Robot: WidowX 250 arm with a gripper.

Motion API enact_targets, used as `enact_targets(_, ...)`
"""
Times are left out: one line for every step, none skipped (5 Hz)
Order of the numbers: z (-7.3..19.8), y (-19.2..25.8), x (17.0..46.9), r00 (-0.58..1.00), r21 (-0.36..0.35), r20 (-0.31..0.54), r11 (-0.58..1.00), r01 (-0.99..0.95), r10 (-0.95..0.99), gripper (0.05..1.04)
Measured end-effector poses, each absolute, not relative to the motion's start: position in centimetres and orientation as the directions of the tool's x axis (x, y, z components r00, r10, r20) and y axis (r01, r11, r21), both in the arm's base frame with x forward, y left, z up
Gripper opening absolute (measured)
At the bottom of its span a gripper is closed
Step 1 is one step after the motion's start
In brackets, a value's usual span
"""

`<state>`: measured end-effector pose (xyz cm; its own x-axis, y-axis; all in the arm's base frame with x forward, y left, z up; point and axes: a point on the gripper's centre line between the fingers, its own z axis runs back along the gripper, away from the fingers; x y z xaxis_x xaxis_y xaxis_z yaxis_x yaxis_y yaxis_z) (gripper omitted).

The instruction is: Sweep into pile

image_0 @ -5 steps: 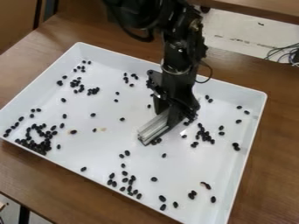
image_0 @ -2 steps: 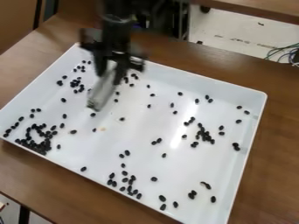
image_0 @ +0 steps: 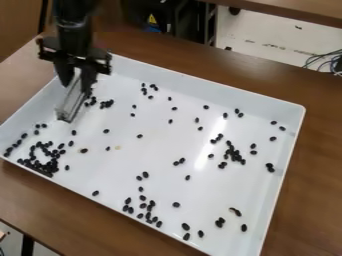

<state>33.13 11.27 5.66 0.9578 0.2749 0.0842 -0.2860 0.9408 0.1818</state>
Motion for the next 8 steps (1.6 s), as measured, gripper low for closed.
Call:
enact_targets(4.3, 13.0, 33.3, 0.974, 0.177, 0.099, 0.959, -0.221, 0.206, 0.346)
enact_targets(3.0, 13.7, 33.3, 0.985, 0.228, 0.105, 0.960, -0.160, 0.139, 0.346)
enact_targets(1.8, 14.7, 33.1, 0.986, 0.248, 0.091, 0.956, -0.158, 0.139, 0.346)
enact_targets(1.5, 14.8, 32.8, 0.985, 0.259, 0.060, 0.951, -0.171, 0.161, 0.346)
enact_targets(1.1, 13.1, 33.5, 0.989, 0.222, -0.011, 0.964, -0.144, 0.150, 0.346)
enact_targets(0.5, 10.1, 33.8, 0.988, 0.148, -0.103, 0.984, -0.103, 0.119, 0.346)
enact_targets(0.4, 6.8, 33.7, 0.987, 0.021, -0.137, 0.997, -0.078, 0.081, 0.346)
enact_targets(0.1, 1.0, 33.7, 0.985, 0.013, -0.153, 0.996, 0.083, -0.080, 0.346)
